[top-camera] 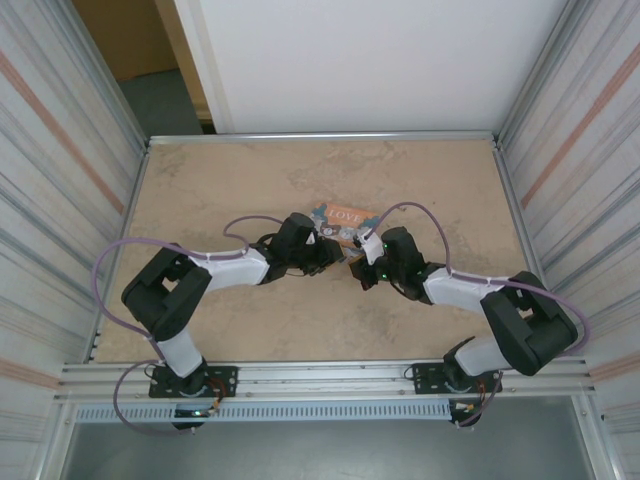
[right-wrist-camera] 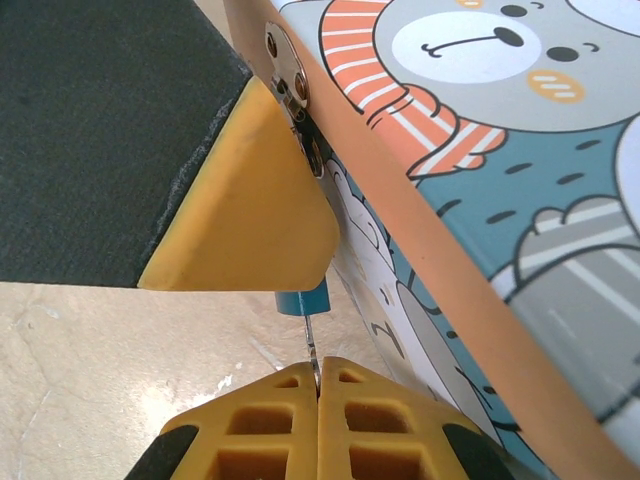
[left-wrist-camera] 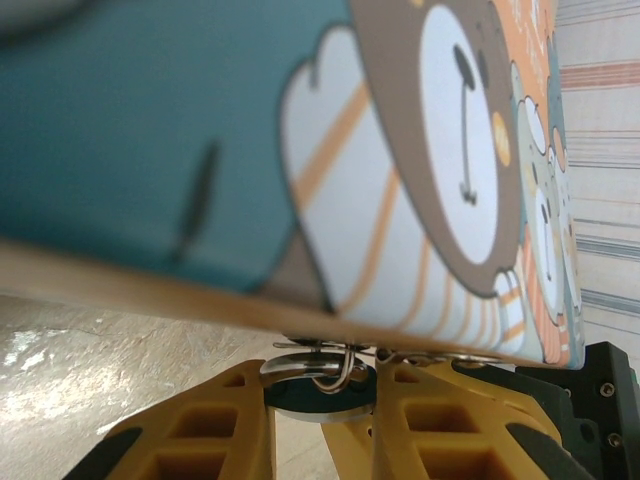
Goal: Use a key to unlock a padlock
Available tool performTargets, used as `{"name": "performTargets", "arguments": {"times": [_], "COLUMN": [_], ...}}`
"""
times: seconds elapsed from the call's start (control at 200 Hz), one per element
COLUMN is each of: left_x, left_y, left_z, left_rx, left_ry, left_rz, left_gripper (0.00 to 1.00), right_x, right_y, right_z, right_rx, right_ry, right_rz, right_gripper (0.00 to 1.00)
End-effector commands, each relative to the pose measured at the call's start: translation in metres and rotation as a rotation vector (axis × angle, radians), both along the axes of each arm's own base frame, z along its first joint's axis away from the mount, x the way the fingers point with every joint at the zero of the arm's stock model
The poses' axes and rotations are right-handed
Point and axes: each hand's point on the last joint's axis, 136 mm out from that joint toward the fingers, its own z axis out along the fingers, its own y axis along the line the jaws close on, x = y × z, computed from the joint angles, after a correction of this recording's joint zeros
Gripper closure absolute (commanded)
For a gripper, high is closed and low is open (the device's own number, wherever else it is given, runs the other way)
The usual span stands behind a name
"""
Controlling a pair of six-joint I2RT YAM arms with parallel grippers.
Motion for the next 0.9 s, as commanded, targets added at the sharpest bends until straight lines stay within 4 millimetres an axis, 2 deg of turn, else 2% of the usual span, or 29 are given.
{"name": "performTargets", "arguments": {"times": [0.0,0.366,0.686,0.897], "left_x": [-0.029,-0.034,-0.038,-0.040], "left_y": [-0.024,-0.026,-0.025,-0.023], "left_z": [0.024,0.019,0.022,0.022], "left_rx": [-0.080,-0.071,-0.074,-0.073], "left_ry": [0.008,0.019,0.027,0.028], "left_rz": [-0.144,-0.153,-0.163,-0.161], "left_gripper": [0.78,0.78,0.78,0.78], "right_x": [0.027,0.037,0.044,0.041], "right_y": [0.023,0.036,0.039,0.043], "right_z": [0.053,0.080,0.088,0.096], "right_rx": [0.130,0.188,0.163,0.248], "right_ry": [-0.142,-0.188,-0.237,-0.196], "right_rz": [0.010,0.037,0.041,0.076], "right_gripper": [1.00,1.00,1.00,1.00]}}
